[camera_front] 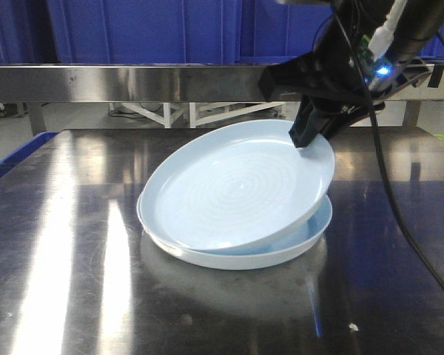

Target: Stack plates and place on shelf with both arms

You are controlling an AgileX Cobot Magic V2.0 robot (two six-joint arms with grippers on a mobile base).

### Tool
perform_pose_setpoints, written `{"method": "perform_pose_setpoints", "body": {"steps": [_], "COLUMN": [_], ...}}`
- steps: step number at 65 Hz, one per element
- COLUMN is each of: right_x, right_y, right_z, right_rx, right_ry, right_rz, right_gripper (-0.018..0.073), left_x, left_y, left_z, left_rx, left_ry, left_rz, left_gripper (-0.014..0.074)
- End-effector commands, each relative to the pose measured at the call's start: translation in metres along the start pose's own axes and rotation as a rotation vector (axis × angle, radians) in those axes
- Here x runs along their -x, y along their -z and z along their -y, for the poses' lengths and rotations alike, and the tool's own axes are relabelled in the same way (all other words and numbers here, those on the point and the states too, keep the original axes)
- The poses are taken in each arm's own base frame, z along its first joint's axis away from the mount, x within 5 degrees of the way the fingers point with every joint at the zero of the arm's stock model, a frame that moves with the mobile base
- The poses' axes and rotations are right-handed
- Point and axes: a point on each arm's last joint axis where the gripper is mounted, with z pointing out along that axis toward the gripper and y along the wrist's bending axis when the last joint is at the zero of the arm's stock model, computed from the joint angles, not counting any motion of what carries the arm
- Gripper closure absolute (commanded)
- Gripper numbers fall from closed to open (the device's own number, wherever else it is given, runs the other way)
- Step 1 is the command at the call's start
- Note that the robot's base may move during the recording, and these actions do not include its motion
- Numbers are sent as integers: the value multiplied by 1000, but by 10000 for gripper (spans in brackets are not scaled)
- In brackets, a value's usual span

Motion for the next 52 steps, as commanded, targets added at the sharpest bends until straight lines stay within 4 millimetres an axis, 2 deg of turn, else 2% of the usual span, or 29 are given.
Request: {"method": "perform_pose_setpoints", "body": {"steps": [1, 9, 14, 26, 52], "right_x": [18, 15, 13, 9, -5], "right_y": [13, 8, 6, -2, -34], "right_z": [-3, -2, -2, -2, -1], "right_rx": [17, 12, 9, 4, -10], "right_ry": [7, 8, 8, 9, 12], "right_rz": [103, 73, 59, 24, -82], "right_gripper": [405, 129, 48, 61, 90], "left_x": [16, 16, 16, 16, 16], "left_y": [4, 4, 4, 4, 4], "left_z": [2, 2, 2, 2, 2], "left_rx": [-23, -23, -23, -23, -23], "left_ry": [1, 1, 1, 1, 1], "left_rz": [105, 105, 105, 105, 105], "left_gripper": [513, 513, 513, 513, 513]}}
